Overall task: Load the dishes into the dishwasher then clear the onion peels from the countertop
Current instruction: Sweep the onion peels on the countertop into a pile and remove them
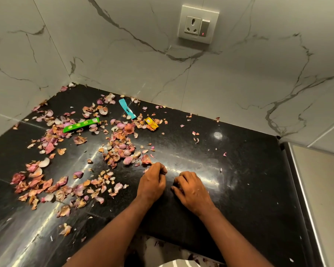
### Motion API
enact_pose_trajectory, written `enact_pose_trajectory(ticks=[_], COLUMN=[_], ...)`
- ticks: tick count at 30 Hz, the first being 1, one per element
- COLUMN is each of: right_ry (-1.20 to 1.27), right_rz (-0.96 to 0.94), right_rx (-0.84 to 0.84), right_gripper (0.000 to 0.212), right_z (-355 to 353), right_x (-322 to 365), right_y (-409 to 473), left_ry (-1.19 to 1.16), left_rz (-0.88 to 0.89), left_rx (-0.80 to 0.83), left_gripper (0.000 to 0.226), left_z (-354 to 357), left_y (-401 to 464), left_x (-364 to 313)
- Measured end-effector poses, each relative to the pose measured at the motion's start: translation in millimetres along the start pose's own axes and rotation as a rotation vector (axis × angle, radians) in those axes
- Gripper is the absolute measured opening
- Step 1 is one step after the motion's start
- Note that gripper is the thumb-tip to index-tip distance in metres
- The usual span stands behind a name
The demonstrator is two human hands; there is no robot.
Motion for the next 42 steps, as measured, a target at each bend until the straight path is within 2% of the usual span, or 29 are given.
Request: enact_pose_trajectory(ticks=[2,6,9,13,17,20,23,25,27,29,31,33,36,39,42], right_ry=[-0.070,-0.165,-0.151,-0.087,-0.180,-0.146,0.177,0.476,0.845,1.312,1.613,1.758,1.848,1.922,1.973], right_rz=[0.016,0.182,0.281,0.372,0.450,0.494,0.619,0.819,1.019,1.041,0.973,0.910,0.848,0.792,0.789], right_rx=[-0.035,-0.133,-0.183,-0.192,-0.112,-0.131,-0.344,-0.587,-0.860,-1.078,-1.202,-1.222,-1.182,-1.134,-1.079], right_gripper=[0.017,0.013,0.013,0.030,0.056,0.064,0.065,0.068,0.063,0.052,0.051,0.052,0.055,0.059,0.059], right_z=[-4,-20,-31,-42,-54,-58,-64,-68,-68,-68,-72,-72,-70,-72,-77], right_x=[-7,-30,-50,-78,-89,-79,-63,-60,-60,-58,-55,-54,-53,-51,-51], right_y=[0,-3,-8,-12,-14,-17,-27,-37,-51,-58,-66,-73,-77,-76,-81], left_ry=[0.016,0.006,0.018,0.010,0.013,0.003,-0.021,-0.035,-0.030,-0.002,0.061,0.119,0.136,0.286,0.480], left_rz=[0.014,0.015,0.028,0.028,0.045,0.048,0.054,0.059,0.066,0.072,0.101,0.167,0.314,0.387,0.288], left_rx=[0.008,0.018,0.030,0.040,0.051,0.060,0.067,0.076,0.092,0.109,0.135,0.180,0.243,0.340,0.447], left_gripper=[0.022,0.022,0.021,0.020,0.017,0.015,0.014,0.014,0.015,0.016,0.017,0.018,0.027,0.066,0.097], left_z=[1,1,1,1,1,1,0,0,0,-1,-1,1,11,40,75], left_y=[-1,-2,-1,-1,1,4,4,5,4,2,0,-1,-2,-1,-3], left_x=[1,0,1,2,2,2,3,4,4,1,-5,-13,-43,-82,-108])
Point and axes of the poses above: each hand's wrist, its own y-axis towards the middle knuckle, its own z-axis out of the palm, x = y × z, the point moved 3 cm from there along y, towards the middle knuckle, and after that the axes turned 14 degrees about y, right-handed, at the moved point
